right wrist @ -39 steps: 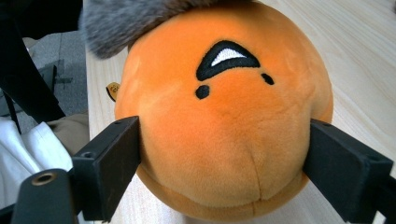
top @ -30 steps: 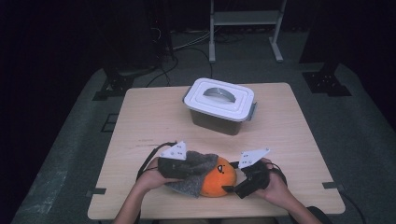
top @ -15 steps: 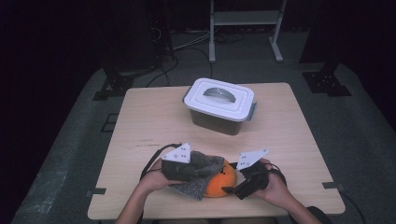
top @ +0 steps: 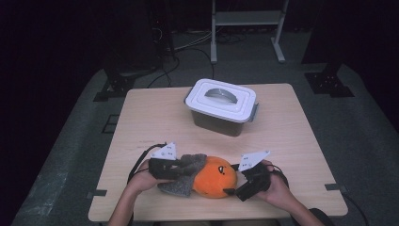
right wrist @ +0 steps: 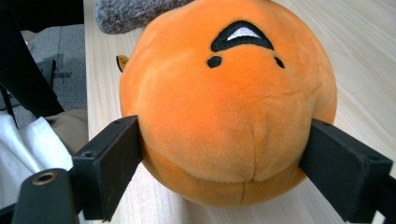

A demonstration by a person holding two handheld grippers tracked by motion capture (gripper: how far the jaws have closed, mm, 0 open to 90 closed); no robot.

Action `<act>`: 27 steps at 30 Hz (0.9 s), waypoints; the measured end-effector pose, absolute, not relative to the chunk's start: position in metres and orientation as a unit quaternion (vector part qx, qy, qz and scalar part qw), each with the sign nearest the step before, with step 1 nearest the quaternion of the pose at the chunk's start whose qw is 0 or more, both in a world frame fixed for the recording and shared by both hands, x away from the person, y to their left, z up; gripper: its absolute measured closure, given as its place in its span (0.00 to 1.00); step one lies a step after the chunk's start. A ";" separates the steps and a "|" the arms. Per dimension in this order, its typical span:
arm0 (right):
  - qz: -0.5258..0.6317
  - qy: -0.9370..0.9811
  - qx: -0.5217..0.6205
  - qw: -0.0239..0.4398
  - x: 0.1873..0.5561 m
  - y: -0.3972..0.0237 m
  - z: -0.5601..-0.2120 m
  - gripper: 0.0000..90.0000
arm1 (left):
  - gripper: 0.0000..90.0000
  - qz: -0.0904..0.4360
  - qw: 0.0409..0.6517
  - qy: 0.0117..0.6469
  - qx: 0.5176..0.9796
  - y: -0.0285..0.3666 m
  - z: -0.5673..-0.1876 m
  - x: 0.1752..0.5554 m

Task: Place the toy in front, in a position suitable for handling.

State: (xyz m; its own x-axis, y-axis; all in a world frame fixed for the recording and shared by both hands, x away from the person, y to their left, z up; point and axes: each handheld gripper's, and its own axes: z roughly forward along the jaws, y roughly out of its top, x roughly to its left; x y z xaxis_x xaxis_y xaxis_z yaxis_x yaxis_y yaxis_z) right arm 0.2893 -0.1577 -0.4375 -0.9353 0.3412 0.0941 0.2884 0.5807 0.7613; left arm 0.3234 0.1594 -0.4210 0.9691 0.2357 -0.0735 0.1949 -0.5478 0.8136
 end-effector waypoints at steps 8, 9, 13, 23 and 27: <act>0.418 0.890 0.181 0.029 0.291 -0.158 -0.438 0.15 | 0.82 0.006 0.486 0.047 0.873 0.125 -0.399 0.301; 0.418 0.890 0.182 0.029 0.291 -0.158 -0.438 0.15 | 0.82 0.006 0.484 0.033 0.875 0.120 -0.397 0.297; 0.419 0.887 0.193 0.022 0.292 -0.160 -0.438 0.15 | 0.82 0.029 0.440 0.005 0.897 0.115 -0.400 0.292; 0.423 0.882 0.206 0.015 0.296 -0.159 -0.439 0.15 | 0.82 0.045 0.436 0.067 0.896 0.148 -0.411 0.309; 0.419 0.884 0.203 0.022 0.295 -0.156 -0.437 0.15 | 0.82 0.040 0.455 0.058 0.888 0.141 -0.405 0.305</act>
State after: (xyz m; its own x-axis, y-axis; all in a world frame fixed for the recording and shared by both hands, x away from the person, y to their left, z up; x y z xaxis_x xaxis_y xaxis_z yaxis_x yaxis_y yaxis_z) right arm 0.2949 -0.1561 -0.4375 -0.9162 0.3787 0.1308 0.3410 0.5656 0.7509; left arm 0.3051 0.1410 -0.4045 0.9901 0.1391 0.0186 0.0660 -0.5789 0.8128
